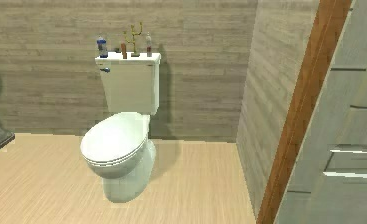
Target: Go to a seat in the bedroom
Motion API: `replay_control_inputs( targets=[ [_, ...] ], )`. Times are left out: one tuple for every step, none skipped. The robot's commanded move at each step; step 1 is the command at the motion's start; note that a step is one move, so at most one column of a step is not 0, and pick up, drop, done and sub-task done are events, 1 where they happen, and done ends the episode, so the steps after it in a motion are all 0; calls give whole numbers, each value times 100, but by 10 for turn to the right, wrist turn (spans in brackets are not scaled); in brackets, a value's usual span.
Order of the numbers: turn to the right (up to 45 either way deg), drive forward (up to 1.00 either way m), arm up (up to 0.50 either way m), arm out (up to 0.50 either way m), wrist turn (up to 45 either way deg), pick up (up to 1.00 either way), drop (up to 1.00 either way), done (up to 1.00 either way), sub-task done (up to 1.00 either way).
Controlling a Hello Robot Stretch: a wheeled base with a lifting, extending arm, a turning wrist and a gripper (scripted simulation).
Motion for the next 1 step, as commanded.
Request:
replay_control_inputs(
  targets=[
    [-30,0,0,0,0,0,0,0,0]
  ],
)
